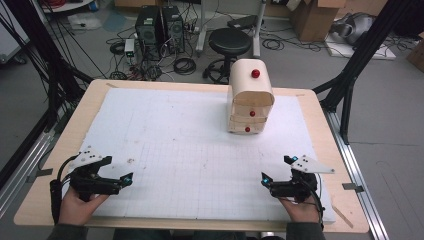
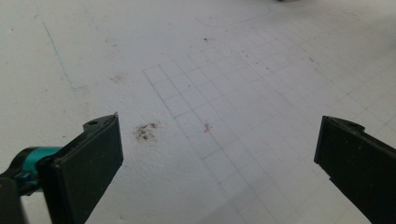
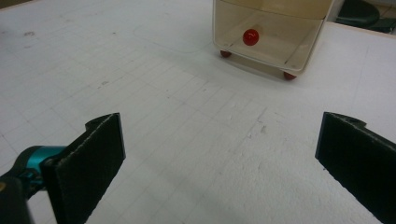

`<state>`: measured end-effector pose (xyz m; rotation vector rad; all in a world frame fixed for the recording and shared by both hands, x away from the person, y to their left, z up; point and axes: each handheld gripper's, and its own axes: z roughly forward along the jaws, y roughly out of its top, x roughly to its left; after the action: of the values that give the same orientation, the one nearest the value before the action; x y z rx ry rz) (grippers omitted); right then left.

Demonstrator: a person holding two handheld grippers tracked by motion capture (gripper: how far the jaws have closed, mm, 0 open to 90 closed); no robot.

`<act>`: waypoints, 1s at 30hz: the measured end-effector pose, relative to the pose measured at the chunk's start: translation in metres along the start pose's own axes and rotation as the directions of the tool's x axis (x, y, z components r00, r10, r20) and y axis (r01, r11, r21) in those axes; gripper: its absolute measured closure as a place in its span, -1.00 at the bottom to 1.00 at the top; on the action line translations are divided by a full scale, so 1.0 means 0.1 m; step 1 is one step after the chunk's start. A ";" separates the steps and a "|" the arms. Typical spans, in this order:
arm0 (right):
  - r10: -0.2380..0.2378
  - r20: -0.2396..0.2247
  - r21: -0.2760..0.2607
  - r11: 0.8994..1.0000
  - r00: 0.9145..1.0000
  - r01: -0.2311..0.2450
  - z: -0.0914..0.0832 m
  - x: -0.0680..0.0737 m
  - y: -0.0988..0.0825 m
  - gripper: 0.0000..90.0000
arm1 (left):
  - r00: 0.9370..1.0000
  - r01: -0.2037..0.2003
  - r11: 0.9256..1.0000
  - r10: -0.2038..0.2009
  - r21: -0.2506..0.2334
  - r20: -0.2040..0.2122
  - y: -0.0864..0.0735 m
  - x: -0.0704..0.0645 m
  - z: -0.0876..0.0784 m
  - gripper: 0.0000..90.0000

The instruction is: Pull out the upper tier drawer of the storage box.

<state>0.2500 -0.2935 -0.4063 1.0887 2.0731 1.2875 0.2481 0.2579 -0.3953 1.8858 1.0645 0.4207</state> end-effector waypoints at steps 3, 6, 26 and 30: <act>0.001 -0.001 -0.002 1.000 1.000 -0.001 0.00 0.01 0.00 -0.99 | 1.000 -0.002 1.000 0.002 0.002 0.002 -0.01 0.00 0.00 -0.96; 0.003 -0.001 -0.006 1.000 1.000 -0.003 0.00 0.01 0.01 -0.99 | 1.000 0.000 1.000 0.000 0.003 0.001 -0.02 0.01 0.01 -0.96; -0.023 -0.001 0.008 1.000 1.000 0.023 0.04 0.03 0.00 -0.99 | 1.000 -0.007 1.000 0.007 0.001 0.003 -0.02 0.01 0.02 -0.96; -0.023 0.002 0.004 1.000 1.000 0.023 0.05 0.05 0.01 -0.99 | 1.000 -0.007 1.000 0.007 -0.001 0.002 -0.02 0.01 0.01 -0.96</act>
<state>0.2511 -0.2868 -0.4072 1.0650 2.0814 1.2713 0.2485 0.2580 -0.3976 1.8890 1.0568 0.4232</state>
